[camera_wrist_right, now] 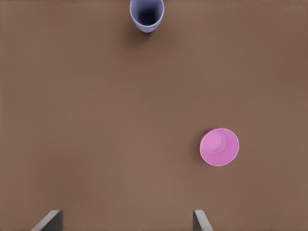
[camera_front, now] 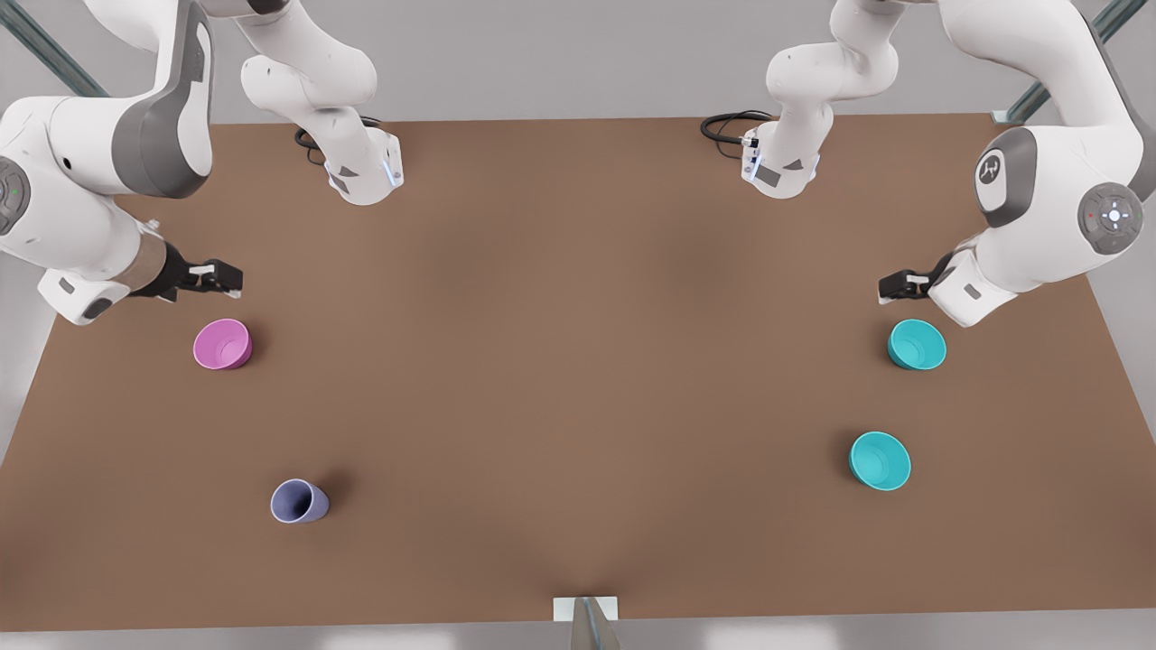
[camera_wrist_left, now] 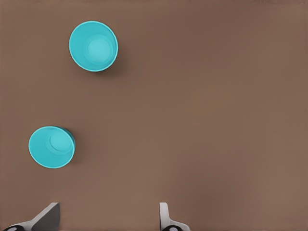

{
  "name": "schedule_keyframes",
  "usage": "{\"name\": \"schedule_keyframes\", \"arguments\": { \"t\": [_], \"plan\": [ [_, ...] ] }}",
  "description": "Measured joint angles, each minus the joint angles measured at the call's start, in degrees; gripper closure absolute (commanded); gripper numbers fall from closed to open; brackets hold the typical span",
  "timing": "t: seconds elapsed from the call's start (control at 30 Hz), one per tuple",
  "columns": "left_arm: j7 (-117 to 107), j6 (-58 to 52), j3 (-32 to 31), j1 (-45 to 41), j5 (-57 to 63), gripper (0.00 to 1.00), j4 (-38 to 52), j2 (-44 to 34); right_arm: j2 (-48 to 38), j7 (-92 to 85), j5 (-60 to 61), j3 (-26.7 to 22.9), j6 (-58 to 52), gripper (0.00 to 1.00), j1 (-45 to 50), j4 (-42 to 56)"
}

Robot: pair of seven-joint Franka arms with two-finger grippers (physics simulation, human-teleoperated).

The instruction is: Stack the blue bowl on the pink bowl

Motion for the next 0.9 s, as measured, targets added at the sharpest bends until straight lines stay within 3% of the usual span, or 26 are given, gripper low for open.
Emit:
{"name": "schedule_keyframes", "arguments": {
  "t": [0.17,0.37,0.7,0.9],
  "plan": [
    [0.26,0.27,0.00,0.08,-0.02,0.00,0.00,0.24,2.95,-0.59,0.08,-0.13,0.13,0.00,-2.72,0.69],
    [0.49,0.39,0.00,0.08,-0.02,0.00,-0.03,0.34,15.20,-3.01,1.89,-0.22,3.14,0.00,-23.52,-2.24],
    [0.67,-0.46,0.00,0.07,0.05,0.00,-0.17,0.61,14.04,-10.90,13.52,-0.12,30.36,0.00,-31.12,-28.78],
    [0.74,-0.84,0.00,0.07,0.06,0.00,-0.17,0.62,12.88,-16.21,15.12,-0.09,44.23,0.00,-35.83,-36.67]
  ]
}}
